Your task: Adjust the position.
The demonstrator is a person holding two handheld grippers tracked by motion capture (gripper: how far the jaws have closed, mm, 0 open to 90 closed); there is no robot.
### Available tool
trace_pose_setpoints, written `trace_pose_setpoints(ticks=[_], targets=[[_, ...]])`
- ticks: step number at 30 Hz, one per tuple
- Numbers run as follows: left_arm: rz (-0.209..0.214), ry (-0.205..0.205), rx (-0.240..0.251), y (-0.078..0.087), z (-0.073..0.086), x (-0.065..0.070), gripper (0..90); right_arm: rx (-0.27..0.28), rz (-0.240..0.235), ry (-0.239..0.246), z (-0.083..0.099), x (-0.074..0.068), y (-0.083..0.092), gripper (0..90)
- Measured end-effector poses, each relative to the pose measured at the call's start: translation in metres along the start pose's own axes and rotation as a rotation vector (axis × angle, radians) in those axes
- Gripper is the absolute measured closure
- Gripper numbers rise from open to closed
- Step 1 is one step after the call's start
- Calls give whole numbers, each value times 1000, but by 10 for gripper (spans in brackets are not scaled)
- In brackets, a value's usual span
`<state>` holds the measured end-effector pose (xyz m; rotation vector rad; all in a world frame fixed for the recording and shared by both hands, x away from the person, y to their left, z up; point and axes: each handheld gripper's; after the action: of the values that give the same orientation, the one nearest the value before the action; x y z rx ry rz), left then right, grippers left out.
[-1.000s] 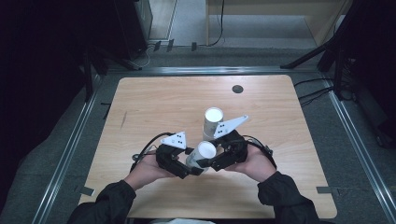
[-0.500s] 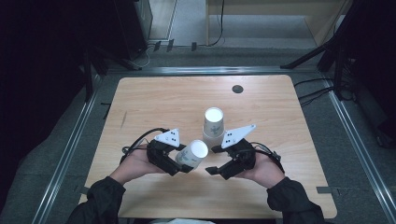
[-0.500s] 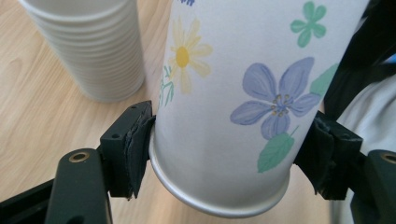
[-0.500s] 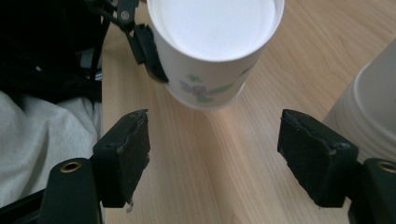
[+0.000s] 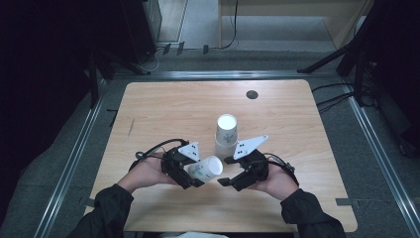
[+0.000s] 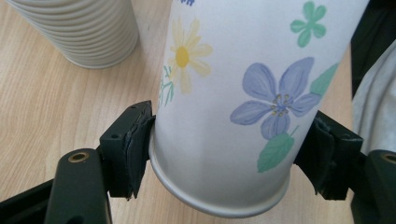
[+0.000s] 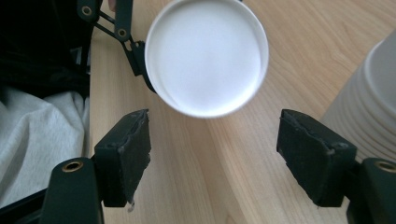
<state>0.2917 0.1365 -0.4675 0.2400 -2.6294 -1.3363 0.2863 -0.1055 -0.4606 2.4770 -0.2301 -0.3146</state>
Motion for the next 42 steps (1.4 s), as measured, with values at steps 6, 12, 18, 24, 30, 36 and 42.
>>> trace_pose_setpoints(ticks=[6, 12, 18, 24, 30, 36, 42], targets=[[26, -2, -58, -13, -2, 1, 262, -16, -15, 28, 1, -2, -9, 264], [36, -31, -97, -22, -5, 4, 262, -28, -30, 43, 0, -2, -15, 264], [47, -35, -117, -28, -7, 5, 259, -47, -52, 71, -1, -5, -23, 267], [58, -36, -110, -28, -7, 6, 256, -75, -50, 76, 0, -4, -24, 353], [44, -32, -75, -25, -9, 6, 147, -71, -42, 63, -2, -3, -20, 353], [28, 5, -28, -18, -9, 2, 90, -36, -30, 38, -3, 2, -9, 352], [21, 52, 87, -3, -5, -2, 90, -3, -29, 28, -1, 6, 2, 352]])
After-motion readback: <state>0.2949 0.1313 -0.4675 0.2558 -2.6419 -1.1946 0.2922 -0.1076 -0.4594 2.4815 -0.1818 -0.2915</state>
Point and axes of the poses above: each handheld gripper's, and its own axes: y roughly backward along the jaws, z roughly out of its underside, x roughly to its right, and after that the axes turned 3 degrees about x, right-handed
